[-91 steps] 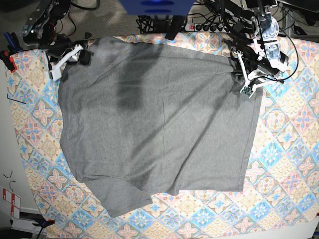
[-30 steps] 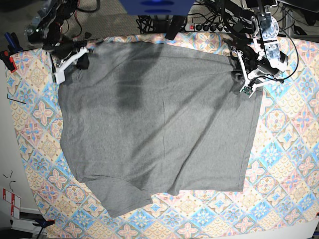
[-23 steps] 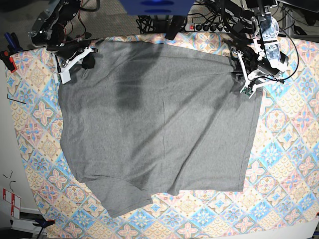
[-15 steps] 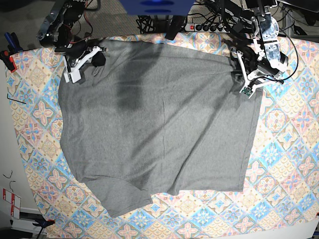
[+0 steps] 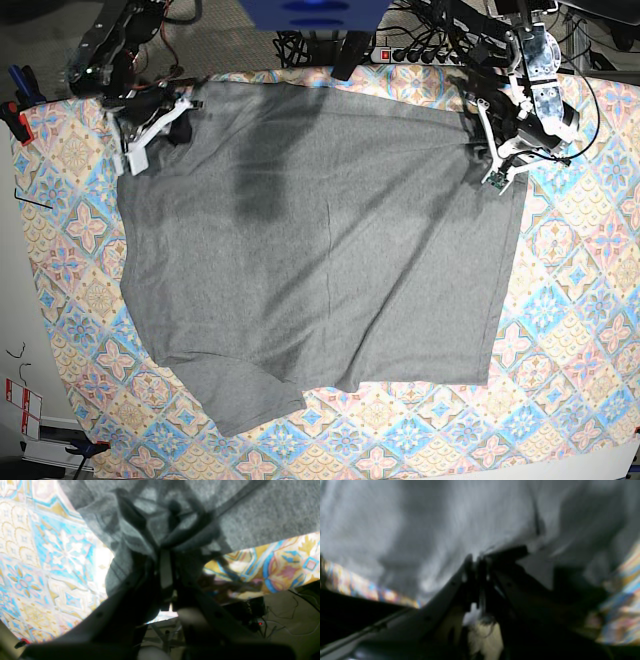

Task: Fold the T-shirt properly

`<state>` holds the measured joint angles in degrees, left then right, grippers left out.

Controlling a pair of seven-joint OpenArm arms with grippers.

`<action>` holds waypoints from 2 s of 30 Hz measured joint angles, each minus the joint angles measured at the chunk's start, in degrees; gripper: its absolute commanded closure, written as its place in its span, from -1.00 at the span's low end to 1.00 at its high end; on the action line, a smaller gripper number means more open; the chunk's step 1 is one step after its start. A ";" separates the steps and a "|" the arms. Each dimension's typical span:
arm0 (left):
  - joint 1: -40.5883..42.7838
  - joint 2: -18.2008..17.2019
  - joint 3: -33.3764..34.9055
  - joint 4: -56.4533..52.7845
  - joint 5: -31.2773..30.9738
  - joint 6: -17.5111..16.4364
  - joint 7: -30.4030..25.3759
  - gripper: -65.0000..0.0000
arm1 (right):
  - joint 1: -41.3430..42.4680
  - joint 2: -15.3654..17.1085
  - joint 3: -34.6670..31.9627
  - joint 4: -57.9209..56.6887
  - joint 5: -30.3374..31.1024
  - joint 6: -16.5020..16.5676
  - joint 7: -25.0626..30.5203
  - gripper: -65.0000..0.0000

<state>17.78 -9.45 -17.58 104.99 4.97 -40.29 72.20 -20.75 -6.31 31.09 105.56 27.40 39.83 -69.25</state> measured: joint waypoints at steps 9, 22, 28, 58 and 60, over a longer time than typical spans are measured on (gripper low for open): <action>0.28 -0.07 0.00 0.00 -0.02 0.00 -0.15 0.92 | -0.22 0.13 2.34 1.77 -0.39 0.00 -3.02 0.97; 0.20 -0.07 -0.02 0.00 0.02 0.00 -0.22 0.92 | 1.53 0.13 1.86 4.04 -5.42 -7.87 -3.43 0.87; 0.17 -0.07 0.00 0.00 0.00 0.00 -0.22 0.92 | 0.90 2.03 -3.02 4.07 -6.47 -5.62 -3.21 0.58; -0.11 -1.38 2.99 0.00 0.17 0.00 -0.24 0.92 | -2.25 -1.81 8.83 -11.89 -0.46 0.11 3.93 -0.32; 0.07 -1.31 2.99 0.00 0.17 -0.02 -0.22 0.92 | -1.14 -2.29 8.41 -14.43 1.75 0.07 6.69 -0.32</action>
<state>17.85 -10.76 -14.59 104.99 5.15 -40.32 71.99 -21.89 -8.60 39.51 91.13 29.15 39.90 -62.57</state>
